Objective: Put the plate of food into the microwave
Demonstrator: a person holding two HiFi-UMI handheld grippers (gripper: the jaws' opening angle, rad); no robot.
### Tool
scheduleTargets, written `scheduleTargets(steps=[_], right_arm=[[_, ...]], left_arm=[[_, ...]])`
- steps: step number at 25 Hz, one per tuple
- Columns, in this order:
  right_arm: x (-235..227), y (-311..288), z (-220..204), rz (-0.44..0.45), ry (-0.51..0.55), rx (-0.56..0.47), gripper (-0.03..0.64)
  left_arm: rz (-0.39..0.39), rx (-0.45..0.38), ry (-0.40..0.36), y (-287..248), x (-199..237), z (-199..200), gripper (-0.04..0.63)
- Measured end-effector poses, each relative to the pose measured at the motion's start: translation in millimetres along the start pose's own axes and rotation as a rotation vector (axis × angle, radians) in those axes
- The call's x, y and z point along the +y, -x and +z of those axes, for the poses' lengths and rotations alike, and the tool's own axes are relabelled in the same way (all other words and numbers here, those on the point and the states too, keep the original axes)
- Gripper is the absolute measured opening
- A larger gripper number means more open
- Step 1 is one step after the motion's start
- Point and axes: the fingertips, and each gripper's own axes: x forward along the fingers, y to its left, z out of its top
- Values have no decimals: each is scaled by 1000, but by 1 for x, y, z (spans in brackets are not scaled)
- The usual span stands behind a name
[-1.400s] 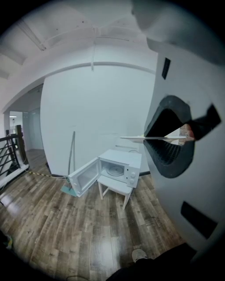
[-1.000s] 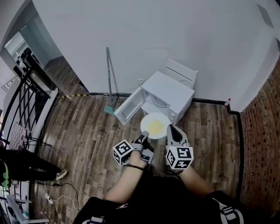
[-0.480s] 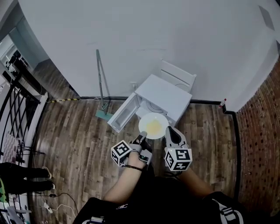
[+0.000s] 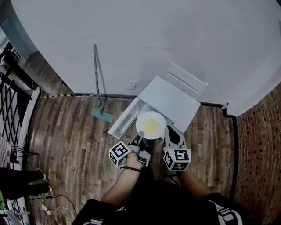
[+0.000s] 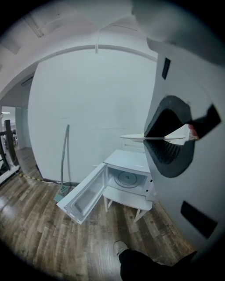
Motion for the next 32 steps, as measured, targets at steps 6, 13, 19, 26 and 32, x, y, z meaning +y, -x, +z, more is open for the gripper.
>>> scheduleTargets(steps=[6,13,19,26,32], right_arm=[[16,-68,-15,13,-15,50,11],[-4,-104,-77,14,2,94,11],[-14,-124,-172,102,14,29,11],[-53,-172,-299,62,3,-39,9],[-72,-188,-353,52,-7,-127,9]], left_arm=[[23,35,-66,-25,19,49,15],[41,39,-47,-60,80,55,15],[-22,44,-29,-90,177,53,15],[-109,26,-18,-149,293,72,15],[-158,16,-62,-187,343,83,15]])
